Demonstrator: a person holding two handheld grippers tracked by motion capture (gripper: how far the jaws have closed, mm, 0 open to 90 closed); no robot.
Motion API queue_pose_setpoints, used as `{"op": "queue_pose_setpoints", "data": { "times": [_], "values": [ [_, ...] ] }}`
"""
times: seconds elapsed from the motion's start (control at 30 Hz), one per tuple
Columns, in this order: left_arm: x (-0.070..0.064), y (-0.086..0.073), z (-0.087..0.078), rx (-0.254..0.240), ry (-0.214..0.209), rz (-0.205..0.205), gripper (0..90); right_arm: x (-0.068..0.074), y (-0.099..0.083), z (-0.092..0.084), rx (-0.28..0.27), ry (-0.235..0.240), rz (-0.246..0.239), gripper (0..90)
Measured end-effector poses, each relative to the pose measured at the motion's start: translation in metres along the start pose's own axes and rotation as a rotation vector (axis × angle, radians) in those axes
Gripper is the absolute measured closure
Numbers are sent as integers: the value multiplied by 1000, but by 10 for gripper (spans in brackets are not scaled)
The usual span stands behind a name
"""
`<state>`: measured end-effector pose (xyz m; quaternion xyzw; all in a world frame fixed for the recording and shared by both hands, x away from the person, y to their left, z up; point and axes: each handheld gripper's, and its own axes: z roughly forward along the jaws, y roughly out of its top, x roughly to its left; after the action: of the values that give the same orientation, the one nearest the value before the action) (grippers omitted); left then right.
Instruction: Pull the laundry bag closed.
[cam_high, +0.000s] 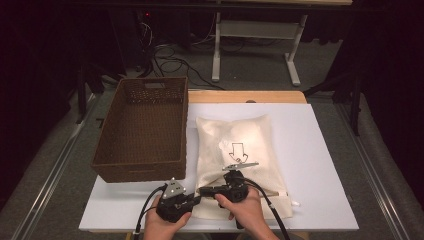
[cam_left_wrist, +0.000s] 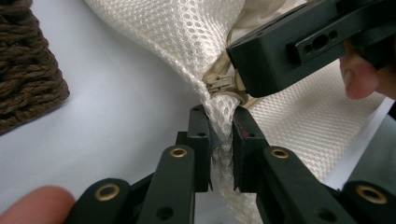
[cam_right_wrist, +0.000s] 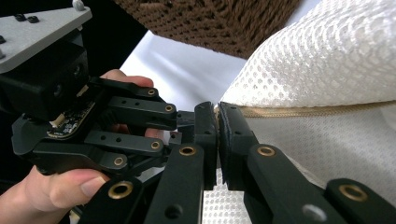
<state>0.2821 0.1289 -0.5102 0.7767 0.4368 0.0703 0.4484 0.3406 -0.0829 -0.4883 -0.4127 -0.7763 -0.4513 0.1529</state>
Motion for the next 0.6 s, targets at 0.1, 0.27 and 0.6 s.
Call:
{"op": "queue_pose_setpoints", "data": {
  "times": [0.1,0.27,0.6],
  "values": [
    [1,0,-2,-14,-20,-6,772,1,0,-3,-19,0,-8,876],
    [6,1,-5,-20,-41,-22,724,1,0,-4,-31,-3,-26,877],
    [15,3,1,16,-79,-61,856,2,-2,-2,-30,-18,-56,877]
  ]
}}
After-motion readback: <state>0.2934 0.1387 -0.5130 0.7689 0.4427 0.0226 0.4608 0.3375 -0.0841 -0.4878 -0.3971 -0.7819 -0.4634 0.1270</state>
